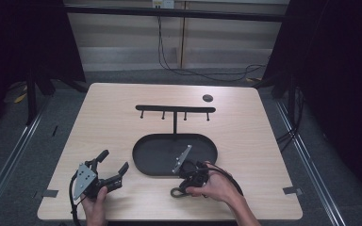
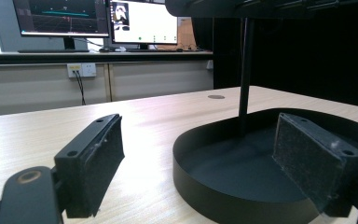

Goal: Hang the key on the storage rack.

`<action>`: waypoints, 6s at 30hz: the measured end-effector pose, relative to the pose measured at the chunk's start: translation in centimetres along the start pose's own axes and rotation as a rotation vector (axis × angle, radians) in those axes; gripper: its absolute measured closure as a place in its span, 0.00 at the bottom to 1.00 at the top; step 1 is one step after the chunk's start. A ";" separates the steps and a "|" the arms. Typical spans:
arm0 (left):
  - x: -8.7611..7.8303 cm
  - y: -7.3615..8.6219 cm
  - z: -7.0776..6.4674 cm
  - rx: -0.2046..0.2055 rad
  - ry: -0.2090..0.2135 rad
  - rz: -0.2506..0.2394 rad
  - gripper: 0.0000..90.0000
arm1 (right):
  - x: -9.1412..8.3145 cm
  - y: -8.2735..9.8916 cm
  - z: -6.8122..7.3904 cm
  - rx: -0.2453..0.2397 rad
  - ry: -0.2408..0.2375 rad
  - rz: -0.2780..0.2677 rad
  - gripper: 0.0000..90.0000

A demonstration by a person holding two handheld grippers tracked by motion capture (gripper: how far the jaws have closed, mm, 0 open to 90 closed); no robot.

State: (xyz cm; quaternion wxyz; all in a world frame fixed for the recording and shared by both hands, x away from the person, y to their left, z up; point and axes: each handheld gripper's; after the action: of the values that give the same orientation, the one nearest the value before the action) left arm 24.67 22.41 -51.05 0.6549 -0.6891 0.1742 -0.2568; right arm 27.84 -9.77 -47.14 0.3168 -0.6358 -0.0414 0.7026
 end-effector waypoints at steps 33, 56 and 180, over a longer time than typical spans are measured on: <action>0.0 0.0 0.0 0.001 0.001 0.001 0.18 | -0.8 -2.3 0.1 -0.021 0.033 0.157 0.95; 0.0 0.0 0.0 0.000 0.000 0.000 0.18 | -6.6 -3.6 -0.8 -0.005 0.054 0.080 0.95; 0.0 0.0 0.0 -0.001 0.005 -0.002 0.18 | -16.5 -12.5 -9.0 0.058 0.222 -0.040 0.88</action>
State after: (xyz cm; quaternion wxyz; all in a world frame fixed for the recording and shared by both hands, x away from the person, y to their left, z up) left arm 24.66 22.40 -51.06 0.6539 -0.6889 0.1751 -0.2592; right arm 40.86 -11.07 -28.77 0.3517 -0.6995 0.0015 0.6221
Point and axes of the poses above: each handheld gripper's, and its own axes: x roughly forward along the jaws, y roughly out of its underside, z roughly to its left, and after that the axes turned 8 degrees about -z, right-handed
